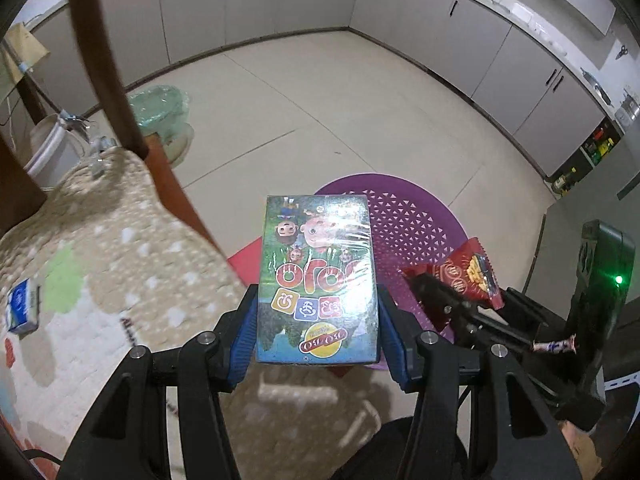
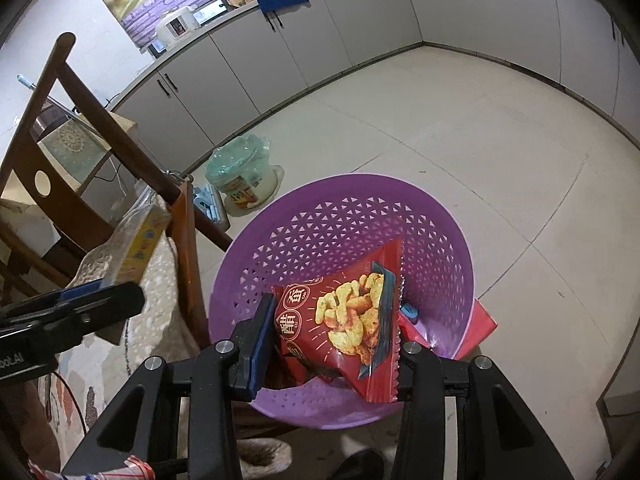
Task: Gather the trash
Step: 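Open both grippers to drop the card box and snack bag into the basket, then move both grippers back toward the blue tissue pack on the table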
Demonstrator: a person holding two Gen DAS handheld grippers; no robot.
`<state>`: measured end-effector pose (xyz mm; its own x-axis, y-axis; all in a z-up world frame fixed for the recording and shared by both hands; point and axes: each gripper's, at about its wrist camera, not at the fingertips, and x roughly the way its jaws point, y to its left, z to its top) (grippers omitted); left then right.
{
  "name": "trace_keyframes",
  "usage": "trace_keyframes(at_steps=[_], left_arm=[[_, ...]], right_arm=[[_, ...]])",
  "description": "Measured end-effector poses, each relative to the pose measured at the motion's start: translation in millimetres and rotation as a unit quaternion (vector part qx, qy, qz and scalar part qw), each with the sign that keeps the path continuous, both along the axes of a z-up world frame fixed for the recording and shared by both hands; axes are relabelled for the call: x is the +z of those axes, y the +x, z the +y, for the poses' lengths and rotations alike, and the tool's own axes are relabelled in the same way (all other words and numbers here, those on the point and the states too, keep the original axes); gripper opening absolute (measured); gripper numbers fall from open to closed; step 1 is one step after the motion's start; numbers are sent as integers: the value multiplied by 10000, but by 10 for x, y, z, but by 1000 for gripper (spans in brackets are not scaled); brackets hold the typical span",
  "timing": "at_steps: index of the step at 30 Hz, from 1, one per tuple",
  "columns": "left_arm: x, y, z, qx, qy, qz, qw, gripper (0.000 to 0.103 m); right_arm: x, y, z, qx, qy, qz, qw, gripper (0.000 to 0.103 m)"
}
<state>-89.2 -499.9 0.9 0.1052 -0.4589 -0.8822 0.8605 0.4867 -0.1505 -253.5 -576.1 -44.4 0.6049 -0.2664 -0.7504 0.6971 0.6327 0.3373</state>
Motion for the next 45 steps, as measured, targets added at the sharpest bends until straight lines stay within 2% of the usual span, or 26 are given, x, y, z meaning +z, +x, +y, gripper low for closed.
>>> trace_keyframes(at_steps=[4, 7, 9, 14, 17, 21, 30, 37, 41, 45], left_arm=[[-33, 11, -82, -11, -55, 30, 10000, 54], [-38, 60, -69, -19, -90, 28, 10000, 54], [-15, 84, -26, 21, -140, 17, 9999, 54], [84, 84, 180, 119, -285, -42, 9995, 59], [138, 27, 340, 159, -288, -139, 9994, 60], [188, -56, 590, 275, -262, -272, 9989, 67], [251, -87, 1355, 684, -137, -612, 9957, 70], [224, 60, 2097, 1253, -10, -731, 9894, 72], [154, 216, 2596, 1704, 106, -748, 9825, 72], [64, 450, 3111, 2286, 192, -666, 9710, 72]], right_arm=[[-32, 1, -81, 18, 63, -134, 9999, 46], [-15, -7, -94, 9, 17, -196, 9998, 55], [9, -7, -90, -21, -29, -218, 9998, 56], [78, -49, -63, -117, -117, -256, 9995, 57], [115, -82, -7, -160, -136, -254, 9995, 57], [168, -125, 95, -194, -145, -242, 9994, 59], [302, -61, 531, 3, -210, -203, 9996, 61], [437, 157, 971, 354, -300, -140, 9988, 67], [477, 354, 1248, 693, -328, -52, 9970, 68], [490, 540, 1499, 1008, -396, 26, 9941, 70]])
